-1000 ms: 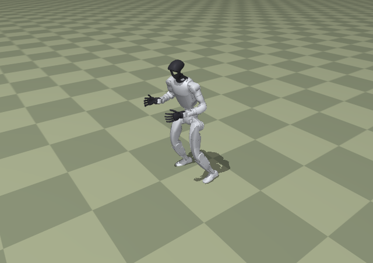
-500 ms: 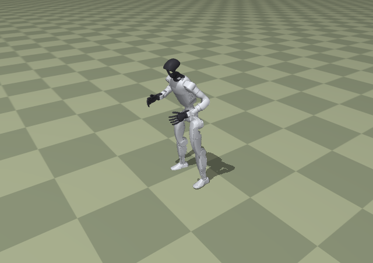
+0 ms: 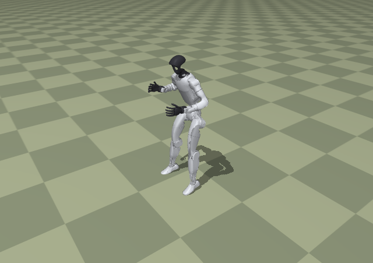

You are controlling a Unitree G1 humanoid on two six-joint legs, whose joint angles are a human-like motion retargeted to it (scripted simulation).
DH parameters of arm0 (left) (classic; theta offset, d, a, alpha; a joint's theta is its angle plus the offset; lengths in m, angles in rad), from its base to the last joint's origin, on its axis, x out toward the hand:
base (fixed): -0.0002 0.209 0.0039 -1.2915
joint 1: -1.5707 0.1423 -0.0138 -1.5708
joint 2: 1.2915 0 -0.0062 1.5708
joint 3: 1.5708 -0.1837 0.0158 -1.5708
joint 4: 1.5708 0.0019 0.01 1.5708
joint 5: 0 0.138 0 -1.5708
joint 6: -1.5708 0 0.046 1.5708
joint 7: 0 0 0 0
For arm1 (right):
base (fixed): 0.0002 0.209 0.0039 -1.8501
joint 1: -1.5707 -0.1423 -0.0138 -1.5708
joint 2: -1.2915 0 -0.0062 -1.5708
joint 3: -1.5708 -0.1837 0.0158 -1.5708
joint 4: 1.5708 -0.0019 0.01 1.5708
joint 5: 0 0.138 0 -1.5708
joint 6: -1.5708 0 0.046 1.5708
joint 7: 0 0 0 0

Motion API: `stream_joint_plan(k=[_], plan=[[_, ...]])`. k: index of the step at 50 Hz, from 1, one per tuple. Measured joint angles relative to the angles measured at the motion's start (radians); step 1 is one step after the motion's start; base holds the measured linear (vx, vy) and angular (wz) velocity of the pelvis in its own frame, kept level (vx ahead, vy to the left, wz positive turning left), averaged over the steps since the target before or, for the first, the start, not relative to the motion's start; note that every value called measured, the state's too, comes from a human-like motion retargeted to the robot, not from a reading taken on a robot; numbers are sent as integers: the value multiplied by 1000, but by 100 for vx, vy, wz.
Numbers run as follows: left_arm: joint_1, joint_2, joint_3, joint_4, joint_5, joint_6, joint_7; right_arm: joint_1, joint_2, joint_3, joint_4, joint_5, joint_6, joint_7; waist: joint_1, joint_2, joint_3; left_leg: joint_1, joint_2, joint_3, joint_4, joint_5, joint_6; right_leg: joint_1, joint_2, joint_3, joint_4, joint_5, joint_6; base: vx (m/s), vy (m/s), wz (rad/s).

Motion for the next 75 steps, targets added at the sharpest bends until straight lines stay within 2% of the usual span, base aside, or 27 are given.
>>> stream_joint_plan(k=[1,2,4,5,8,13,16,18,20,22,23,25,27,30,32,35,39,44,48,52,56,58,61,65,70,72,75], plan=[[65,16,6,-25,23,-10,-35,67,-20,-16,-29,-24,-21,31,-3,6,-35,64,12,-10,-140,49,-104,39,12,7,-73,23,118,-35,-1,-8],[123,35,13,-54,47,-16,-68,130,-38,-35,-56,-44,-40,58,1,11,-79,94,30,-7,-235,51,-184,56,29,8,-123,25,198,-46,-8,-22],[198,85,32,-129,90,-7,-127,229,-64,-90,-87,-55,-63,86,24,17,-189,43,72,44,-244,-121,-230,17,61,-16,-124,-49,206,-56,-10,2],[220,105,38,-169,103,4,-150,271,-79,-126,-92,-54,-66,93,29,19,-229,37,80,66,-244,-192,-230,20,55,-25,-113,-82,206,-53,4,61],[189,120,45,-226,101,62,-196,310,-126,-214,-6,-59,-29,96,32,18,-238,125,44,116,-177,-187,-160,134,-10,5,-16,-162,193,-53,21,77],[216,107,67,-250,157,112,-202,376,-141,-278,155,-142,21,91,84,-9,-297,105,-7,28,248,-181,-85,229,-25,112,190,-152,105,-57,14,19],[266,79,78,-249,225,136,-169,415,-114,-276,206,-176,31,96,116,-21,-324,110,-18,-20,446,-116,-95,277,-10,127,277,-143,72,-55,11,-4],[315,50,103,-249,264,147,-162,435,-84,-267,214,-178,29,112,131,-24,-333,133,-23,-60,500,-90,-121,307,-10,103,293,-220,44,-61,11,-14],[349,13,147,-220,310,161,-175,425,-50,-254,236,-147,15,132,137,-18,-309,166,-18,-89,554,-353,-109,327,-24,57,339,-533,13,-69,14,-13],[369,-35,191,-138,365,178,-197,392,-7,-219,315,-110,2,143,135,-4,-244,204,3,-77,591,-775,-59,308,-37,46,435,-864,14,-77,18,-10],[367,-67,208,-67,397,189,-207,354,20,-184,393,-96,-1,144,134,5,-194,219,13,-64,614,-936,-24,279,-39,58,518,-984,10,-79,18,-12],[364,-135,208,101,437,225,-203,286,91,-101,589,-81,11,105,134,13,-101,208,15,-46,672,-1099,63,202,-49,82,675,-1108,-17,-76,16,-4],[362,-206,165,291,390,267,-160,231,187,-26,804,-25,28,19,122,8,-35,152,2,-42,716,-1073,93,139,-62,89,739,-1079,-37,-65,12,20],[386,-266,98,526,240,280,-91,201,329,22,1039,159,19,-81,93,-8,-2,139,-14,-43,572,-938,27,139,-67,79,586,-941,-6,-47,11,20],[427,-247,74,612,222,260,-104,222,389,1,1103,248,2,-69,79,-24,-23,192,-27,-47,336,-828,-26,176,-63,69,379,-822,43,-35,10,-1],[511,-187,70,656,312,245,-189,289,423,-47,1106,240,-6,-4,68,-31,-90,234,-20,-44,40,-674,-86,183,-43,38,154,-684,102,-32,8,-23],[558,-136,75,679,365,242,-293,341,393,-35,1074,96,14,43,76,-47,-140,241,-13,-3,-135,-606,-106,164,-25,3,46,-565,134,-32,5,-44],[433,-98,57,779,446,251,-258,254,350,97,1110,-117,45,-20,83,-79,-127,259,-20,36,-236,-543,-88,154,-24,7,-17,-543,129,-31,-1,-34],[294,-96,67,762,491,231,-190,171,322,190,1047,-211,21,-44,94,-78,-106,262,-11,46,-209,-534,-86,150,-13,27,2,-533,128,-21,-4,-23],[218,-96,61,524,370,206,-121,117,276,212,813,-181,4,-24,89,-80,-118,250,-6,45,-172,-533,-75,160,-11,24,-4,-531,127,-14,-7,-7],[191,-75,53,155,250,165,-100,114,214,172,479,-130,-8,6,76,-92,-161,211,-4,44,-99,-550,-77,148,-18,10,27,-545,134,-8,-8,13],[151,-62,51,-9,212,155,-95,102,159,126,313,-151,4,11,78,-93,-167,226,-6,30,-142,-516,-72,156,-14,9,8,-534,134,-9,-7,15],[96,-26,50,-205,260,122,-96,111,57,31,86,-187,-12,43,78,-93,-167,235,-7,16,-165,-490,-64,167,-12,2,-4,-515,134,-9,-7,21],[55,37,68,-344,458,75,-93,187,-42,-90,-75,-181,-58,93,77,-91,-150,221,-5,-3,-164,-476,-65,166,-10,-17,-4,-498,136,-11,-6,27],[141,31,77,-295,517,103,-76,312,-67,-105,19,-140,-47,75,77,-79,-70,190,15,13,-139,-505,-36,130,6,-8,34,-546,116,-20,-6,4],[171,4,57,-226,459,132,-83,321,-66,-77,120,-138,-20,76,83,-74,0,156,13,-3,-38,-574,6,99,18,42,110,-594,72,-27,-7,-19],[207,-17,7,-113,419,150,-90,323,-47,-1,273,-132,-1,75,86,-57,123,36,13,-46,321,-750,50,36,35,103,344,-722,-36,-24,-5,-11]])
